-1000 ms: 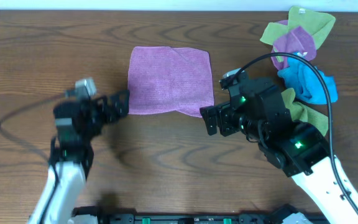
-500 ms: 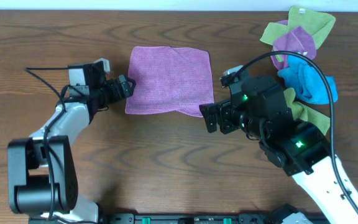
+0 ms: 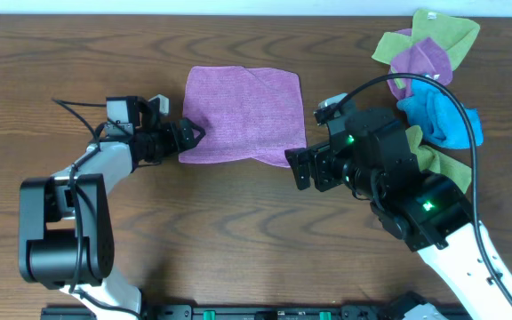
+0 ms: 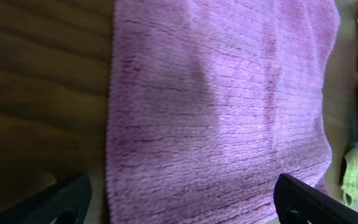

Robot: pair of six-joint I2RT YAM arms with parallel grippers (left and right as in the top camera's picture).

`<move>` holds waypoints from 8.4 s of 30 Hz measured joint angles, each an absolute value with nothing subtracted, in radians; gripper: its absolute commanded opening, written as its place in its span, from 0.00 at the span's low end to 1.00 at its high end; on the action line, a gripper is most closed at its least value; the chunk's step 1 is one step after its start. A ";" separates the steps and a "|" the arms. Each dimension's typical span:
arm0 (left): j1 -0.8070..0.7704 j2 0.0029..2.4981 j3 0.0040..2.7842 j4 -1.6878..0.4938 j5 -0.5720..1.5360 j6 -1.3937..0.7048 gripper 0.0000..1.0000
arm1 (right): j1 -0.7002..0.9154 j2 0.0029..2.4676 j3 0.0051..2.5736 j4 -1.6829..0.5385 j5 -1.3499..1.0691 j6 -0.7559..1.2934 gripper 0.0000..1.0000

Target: Fold the cloth

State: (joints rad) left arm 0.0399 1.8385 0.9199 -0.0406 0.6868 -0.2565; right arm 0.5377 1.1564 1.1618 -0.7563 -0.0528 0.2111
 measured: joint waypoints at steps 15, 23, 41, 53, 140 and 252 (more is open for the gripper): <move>-0.022 1.864 0.943 -0.213 0.897 -0.299 0.97 | 0.538 1.156 1.162 -0.754 -0.053 0.207 0.99; -0.022 1.878 0.939 -0.263 1.014 -0.326 0.95 | 0.538 1.156 1.162 -0.754 -0.072 0.200 0.99; -0.023 1.880 0.962 -0.393 1.193 -0.231 0.89 | 0.538 1.157 1.162 -0.744 -0.106 0.192 0.99; -0.023 1.887 1.119 -0.567 0.840 -0.231 0.85 | 0.538 1.159 1.162 -0.743 -0.139 0.192 0.99; -0.175 1.666 0.937 -0.049 0.340 -0.424 0.64 | 0.520 1.570 1.162 -0.686 0.045 0.147 0.01; -0.012 1.382 0.451 -0.120 0.774 -0.321 0.80 | 0.100 1.505 0.726 -0.443 -0.524 0.109 0.49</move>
State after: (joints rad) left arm -0.0124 1.3819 0.4511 -0.1196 0.7742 -0.3206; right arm 0.1001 1.5055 0.7261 -0.4435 -0.5236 0.1093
